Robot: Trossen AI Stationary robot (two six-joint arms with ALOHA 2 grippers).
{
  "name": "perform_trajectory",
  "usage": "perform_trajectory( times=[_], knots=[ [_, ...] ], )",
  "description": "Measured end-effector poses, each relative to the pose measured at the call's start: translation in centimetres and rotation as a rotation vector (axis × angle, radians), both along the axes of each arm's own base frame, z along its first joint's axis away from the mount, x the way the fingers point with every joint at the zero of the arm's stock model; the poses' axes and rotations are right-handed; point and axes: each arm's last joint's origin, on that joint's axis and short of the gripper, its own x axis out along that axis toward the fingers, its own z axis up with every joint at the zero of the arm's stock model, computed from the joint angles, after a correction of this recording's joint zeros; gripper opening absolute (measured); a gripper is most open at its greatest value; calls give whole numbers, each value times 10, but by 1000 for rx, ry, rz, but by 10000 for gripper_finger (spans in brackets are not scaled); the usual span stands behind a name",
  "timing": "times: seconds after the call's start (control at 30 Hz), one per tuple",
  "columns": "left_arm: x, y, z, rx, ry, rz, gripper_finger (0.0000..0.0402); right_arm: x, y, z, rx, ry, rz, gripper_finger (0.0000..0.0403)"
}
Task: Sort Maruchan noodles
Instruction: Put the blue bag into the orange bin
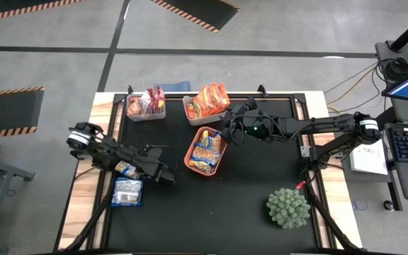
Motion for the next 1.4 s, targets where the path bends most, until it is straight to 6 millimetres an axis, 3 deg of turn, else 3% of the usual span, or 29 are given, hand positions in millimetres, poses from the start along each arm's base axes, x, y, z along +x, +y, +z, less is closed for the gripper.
perform_trajectory(
  times=[0.13,0.37,0.5,0.6,0.8,0.97,1.13,1.4],
  knots=[
    [0,0,-1,4,5,-1,116,0,0,0,0,0,0,192],
    [1,0,1,7,-13,-7,14,0,0,0,0,0,0,192],
    [9,-8,11,-45,-44,-78,8,0,0,0,0,0,0,192],
    [21,-23,23,-116,-47,-285,3,0,0,0,-3,2,1,192],
    [37,-75,37,-305,-81,-841,2,0,0,0,-4,3,2,192],
    [45,-111,43,-271,-243,-1139,0,0,0,1,-6,-3,3,192],
    [35,-115,45,-134,-209,-1125,0,3,2,6,3,-60,79,192],
    [-3,-79,43,176,2,-788,0,5,4,10,28,-99,180,192]
  ],
)
